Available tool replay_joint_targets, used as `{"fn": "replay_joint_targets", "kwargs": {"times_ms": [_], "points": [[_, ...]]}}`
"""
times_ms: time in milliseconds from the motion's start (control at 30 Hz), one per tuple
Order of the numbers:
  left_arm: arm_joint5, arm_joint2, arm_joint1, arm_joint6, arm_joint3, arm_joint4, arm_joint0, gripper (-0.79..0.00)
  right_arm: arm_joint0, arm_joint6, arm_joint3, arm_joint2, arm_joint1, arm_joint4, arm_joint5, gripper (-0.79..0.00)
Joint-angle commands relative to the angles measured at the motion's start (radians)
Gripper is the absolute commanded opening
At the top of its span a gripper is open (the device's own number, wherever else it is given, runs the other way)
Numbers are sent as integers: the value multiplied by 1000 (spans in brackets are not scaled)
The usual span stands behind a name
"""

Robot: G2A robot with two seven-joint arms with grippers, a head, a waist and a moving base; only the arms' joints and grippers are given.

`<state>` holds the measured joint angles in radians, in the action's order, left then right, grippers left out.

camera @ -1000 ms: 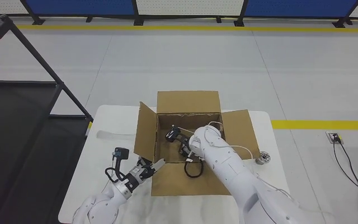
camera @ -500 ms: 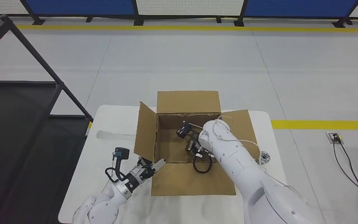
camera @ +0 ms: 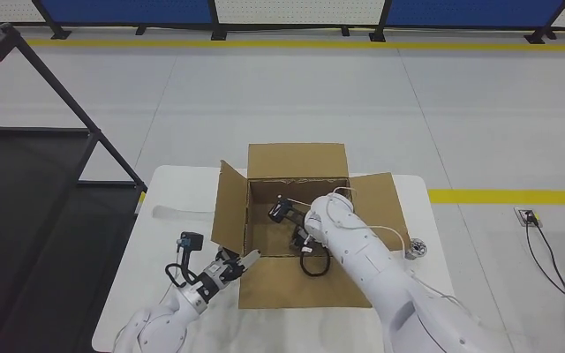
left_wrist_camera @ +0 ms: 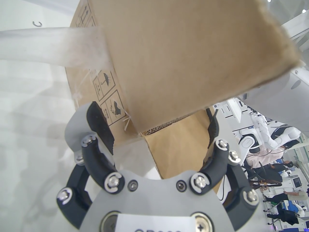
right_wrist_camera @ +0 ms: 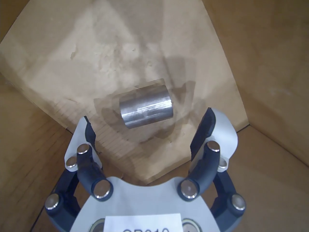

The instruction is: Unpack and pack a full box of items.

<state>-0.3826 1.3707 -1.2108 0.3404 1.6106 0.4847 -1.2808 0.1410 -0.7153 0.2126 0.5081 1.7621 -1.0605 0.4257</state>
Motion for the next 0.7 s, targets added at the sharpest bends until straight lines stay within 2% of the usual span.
{"fn": "replay_joint_targets", "kwargs": {"times_ms": [0,100,167,300,500,567,667], "points": [[-1,1,1,-1,1,0,-2,0,2,8,-2,2,3,2,-5,-123],[-1,2,1,-4,1,-2,-4,0,7,32,-4,9,7,10,-32,-283],[-1,1,2,-5,2,-2,-4,0,11,46,-5,13,10,15,-47,-326],[-4,-1,3,-3,2,-2,-4,0,16,51,-14,23,17,28,-110,-305],[-5,-1,5,-3,6,2,-7,0,13,56,-34,35,18,39,-124,-274],[-5,-1,5,-5,7,3,-9,0,11,60,-38,39,16,40,-123,-308],[-5,-2,6,-7,9,4,-11,0,9,78,-44,46,13,46,-115,-425]]}}
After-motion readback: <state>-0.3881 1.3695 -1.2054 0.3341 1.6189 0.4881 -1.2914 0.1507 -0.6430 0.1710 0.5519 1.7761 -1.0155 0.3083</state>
